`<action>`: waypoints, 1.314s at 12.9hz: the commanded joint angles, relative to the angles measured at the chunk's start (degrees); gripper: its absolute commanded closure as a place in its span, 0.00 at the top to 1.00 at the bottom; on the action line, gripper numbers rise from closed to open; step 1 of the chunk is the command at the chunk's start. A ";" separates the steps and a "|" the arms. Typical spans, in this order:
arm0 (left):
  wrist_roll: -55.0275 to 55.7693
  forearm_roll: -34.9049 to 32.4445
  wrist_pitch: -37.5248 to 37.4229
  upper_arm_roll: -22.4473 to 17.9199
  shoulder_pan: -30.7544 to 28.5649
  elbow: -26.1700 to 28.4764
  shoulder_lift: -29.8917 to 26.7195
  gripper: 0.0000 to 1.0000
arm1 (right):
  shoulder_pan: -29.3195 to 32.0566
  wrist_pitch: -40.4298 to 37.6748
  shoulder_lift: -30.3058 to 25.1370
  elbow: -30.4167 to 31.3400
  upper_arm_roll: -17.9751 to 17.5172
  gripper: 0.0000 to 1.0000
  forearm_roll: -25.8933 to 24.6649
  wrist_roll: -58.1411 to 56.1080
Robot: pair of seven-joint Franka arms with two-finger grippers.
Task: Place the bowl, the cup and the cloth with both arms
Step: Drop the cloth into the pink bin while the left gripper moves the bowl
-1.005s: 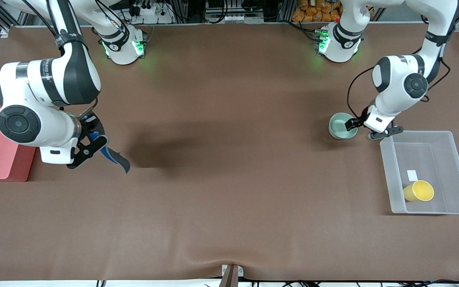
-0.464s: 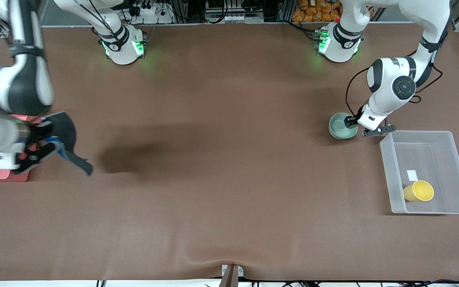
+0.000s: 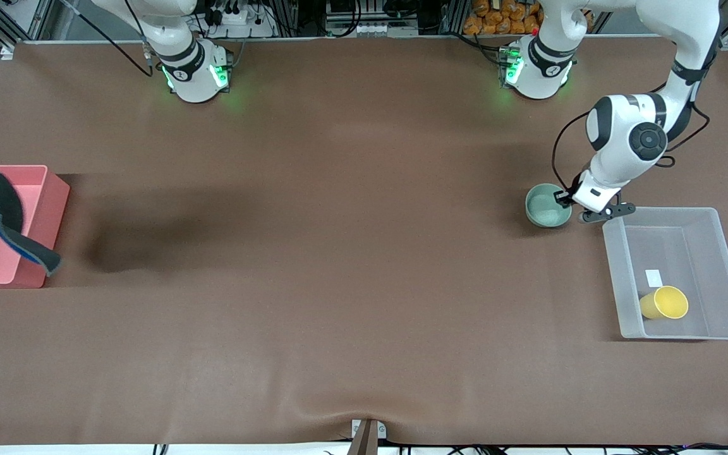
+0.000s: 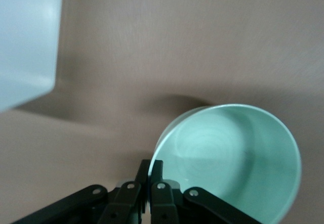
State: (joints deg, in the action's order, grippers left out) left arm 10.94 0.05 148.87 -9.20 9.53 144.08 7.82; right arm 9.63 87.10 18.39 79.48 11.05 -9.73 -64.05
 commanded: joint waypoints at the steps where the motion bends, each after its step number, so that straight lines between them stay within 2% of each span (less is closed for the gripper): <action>1: -1.87 -1.63 -13.28 -0.21 -3.45 -11.40 -1.14 0.00 | 6.60 4.28 2.00 -3.36 -1.12 0.00 -0.29 -8.78; 3: -7.39 -1.55 -27.08 -2.47 -5.13 -23.00 -0.35 0.00 | 9.69 6.50 2.44 -3.36 -1.12 0.00 0.59 -11.79; 5: -16.69 -0.85 -32.49 -6.34 -7.41 -29.10 0.18 0.00 | 11.45 6.42 3.57 -2.49 -1.21 0.00 0.51 -12.50; 7: -23.48 -0.67 -32.51 -10.91 -7.86 -31.57 1.66 0.00 | 13.82 7.03 6.65 -2.13 -1.30 0.00 1.12 -12.59; 8: -24.99 -0.06 -32.33 -11.71 -8.47 -33.32 3.94 0.00 | 14.01 7.64 7.36 -2.13 -1.30 0.00 1.47 -12.59; 10: -26.48 6.07 -32.16 -11.98 -11.37 -38.50 11.65 0.00 | 14.71 10.09 10.69 -2.05 -1.30 0.00 2.17 -12.59; 12: -30.35 8.81 -31.63 -13.73 -12.34 -41.59 15.72 0.00 | 16.64 10.63 12.72 -2.05 -1.30 0.00 2.87 -12.59; 14: -30.98 11.19 -30.84 -13.83 -12.79 -44.23 19.06 0.00 | 17.61 10.63 13.25 -1.87 -1.30 0.00 3.67 -12.68; 17: -31.07 11.64 -27.15 -13.74 -12.61 -43.71 22.85 0.00 | 17.88 10.63 13.34 -1.96 -1.30 0.00 3.67 -12.68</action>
State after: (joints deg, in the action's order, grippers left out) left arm -18.88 10.32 120.78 -22.56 -3.25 101.83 28.22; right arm 26.50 98.28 31.76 78.55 10.86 -6.96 -75.88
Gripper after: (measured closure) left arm 0.969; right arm 0.930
